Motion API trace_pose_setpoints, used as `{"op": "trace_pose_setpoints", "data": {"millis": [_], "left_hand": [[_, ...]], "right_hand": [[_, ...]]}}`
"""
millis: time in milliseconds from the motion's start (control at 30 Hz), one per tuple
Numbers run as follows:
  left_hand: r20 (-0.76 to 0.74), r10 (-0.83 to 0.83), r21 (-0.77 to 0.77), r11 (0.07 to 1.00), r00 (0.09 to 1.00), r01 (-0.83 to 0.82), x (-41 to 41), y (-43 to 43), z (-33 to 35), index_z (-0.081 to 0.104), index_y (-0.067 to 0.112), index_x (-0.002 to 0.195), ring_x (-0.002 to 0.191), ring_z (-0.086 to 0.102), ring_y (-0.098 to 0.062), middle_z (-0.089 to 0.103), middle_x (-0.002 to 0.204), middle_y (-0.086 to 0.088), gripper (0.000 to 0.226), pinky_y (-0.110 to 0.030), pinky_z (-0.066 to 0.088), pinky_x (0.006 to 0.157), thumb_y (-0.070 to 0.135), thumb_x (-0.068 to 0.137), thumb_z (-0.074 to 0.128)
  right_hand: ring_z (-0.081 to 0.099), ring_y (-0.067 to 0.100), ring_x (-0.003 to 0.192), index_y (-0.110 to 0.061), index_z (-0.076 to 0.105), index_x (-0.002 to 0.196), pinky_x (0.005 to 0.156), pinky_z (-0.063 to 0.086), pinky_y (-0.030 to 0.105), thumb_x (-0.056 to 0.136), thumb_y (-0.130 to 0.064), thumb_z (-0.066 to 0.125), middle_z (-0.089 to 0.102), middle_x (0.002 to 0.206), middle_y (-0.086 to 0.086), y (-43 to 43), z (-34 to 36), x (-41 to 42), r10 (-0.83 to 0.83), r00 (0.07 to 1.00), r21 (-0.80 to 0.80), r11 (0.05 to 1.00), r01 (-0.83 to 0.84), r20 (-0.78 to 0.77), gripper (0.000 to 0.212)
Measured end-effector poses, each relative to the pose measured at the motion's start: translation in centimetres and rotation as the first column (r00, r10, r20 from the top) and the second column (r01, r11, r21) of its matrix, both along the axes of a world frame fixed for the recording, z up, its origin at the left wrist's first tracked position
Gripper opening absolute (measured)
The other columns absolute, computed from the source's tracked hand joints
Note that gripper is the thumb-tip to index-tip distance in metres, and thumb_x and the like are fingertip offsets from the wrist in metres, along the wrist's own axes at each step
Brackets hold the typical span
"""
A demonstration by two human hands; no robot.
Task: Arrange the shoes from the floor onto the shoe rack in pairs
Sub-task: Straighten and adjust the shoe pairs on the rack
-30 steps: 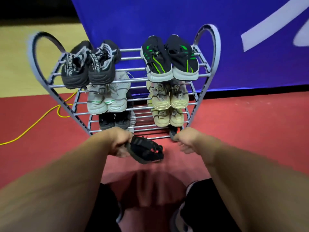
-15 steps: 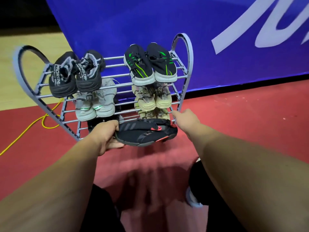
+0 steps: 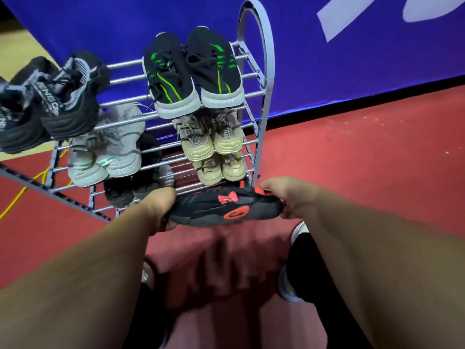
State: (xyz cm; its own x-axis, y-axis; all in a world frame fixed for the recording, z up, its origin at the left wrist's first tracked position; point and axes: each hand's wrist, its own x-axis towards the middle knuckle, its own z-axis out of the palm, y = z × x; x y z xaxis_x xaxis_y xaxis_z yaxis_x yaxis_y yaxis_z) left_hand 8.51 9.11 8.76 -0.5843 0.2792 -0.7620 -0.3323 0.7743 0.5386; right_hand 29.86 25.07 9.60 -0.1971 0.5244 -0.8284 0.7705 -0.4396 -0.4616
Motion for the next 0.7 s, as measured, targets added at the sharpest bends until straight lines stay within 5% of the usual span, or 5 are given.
{"op": "trace_pose_setpoints", "data": {"millis": [133, 300, 433, 567, 700], "left_hand": [[0.051, 0.055, -0.003, 0.998, 0.997, -0.055, -0.7, 0.4, -3.0, 0.054, 0.013, 0.082, 0.03, 0.046, -0.015, 0.054, 0.044, -0.004, 0.023, -0.019, 0.042, 0.034, 0.015, 0.098, 0.038], [0.221, 0.157, 0.032, 0.985, 0.963, -0.168, -1.0, -0.8, -9.8, 0.063, 0.001, 0.12, 0.073, 0.07, -0.029, 0.074, 0.091, -0.017, 0.038, -0.039, 0.06, 0.061, 0.015, 0.099, 0.035], [0.394, 0.287, 0.022, 0.947, 0.873, -0.321, 2.2, -1.7, -13.7, 0.056, -0.003, 0.126, 0.07, 0.065, -0.023, 0.069, 0.093, -0.018, 0.036, -0.03, 0.059, 0.049, 0.018, 0.099, 0.044], [0.467, 0.326, 0.086, 0.908, 0.822, -0.41, 2.8, 0.1, -14.3, 0.058, 0.009, 0.102, 0.07, 0.062, -0.019, 0.066, 0.08, -0.01, 0.011, -0.029, 0.059, 0.056, 0.016, 0.098, 0.05], [0.502, 0.261, 0.171, 0.904, 0.825, -0.391, 1.0, 2.6, -14.4, 0.058, 0.012, 0.088, 0.07, 0.061, -0.017, 0.066, 0.062, -0.004, 0.012, -0.031, 0.055, 0.072, 0.013, 0.099, 0.051]], "right_hand": [[0.035, 0.007, 0.048, -0.023, 0.052, 0.07, 0.044, 0.027, 0.017, 0.087, -0.037, 0.066, 0.046, 0.054, -0.006, 0.5, -2.0, -0.5, 0.068, 0.996, -0.095, 0.993, -0.063, 0.049, 0.026], [0.035, 0.006, 0.034, -0.026, 0.058, 0.081, 0.037, 0.028, 0.012, 0.078, -0.045, 0.079, 0.047, 0.06, -0.006, 0.1, -4.1, -1.8, 0.115, 0.993, -0.275, 0.956, -0.101, 0.033, 0.028], [0.038, 0.009, 0.036, -0.022, 0.058, 0.072, 0.04, 0.029, 0.011, 0.083, -0.031, 0.075, 0.048, 0.061, -0.001, -0.6, -6.7, -2.7, 0.2, 0.978, -0.284, 0.943, -0.176, 0.056, 0.023], [0.041, 0.012, 0.049, -0.021, 0.058, 0.078, 0.045, 0.034, 0.017, 0.087, -0.027, 0.073, 0.049, 0.064, 0.001, -0.9, -9.9, -3.4, 0.174, 0.981, -0.302, 0.943, -0.142, 0.082, 0.019], [0.056, 0.015, 0.052, -0.013, 0.062, 0.093, 0.042, 0.045, 0.02, 0.099, -0.028, 0.065, 0.061, 0.064, 0.005, -1.1, -12.7, -4.6, 0.051, 0.999, -0.325, 0.944, -0.049, -0.002, 0.017]]}}
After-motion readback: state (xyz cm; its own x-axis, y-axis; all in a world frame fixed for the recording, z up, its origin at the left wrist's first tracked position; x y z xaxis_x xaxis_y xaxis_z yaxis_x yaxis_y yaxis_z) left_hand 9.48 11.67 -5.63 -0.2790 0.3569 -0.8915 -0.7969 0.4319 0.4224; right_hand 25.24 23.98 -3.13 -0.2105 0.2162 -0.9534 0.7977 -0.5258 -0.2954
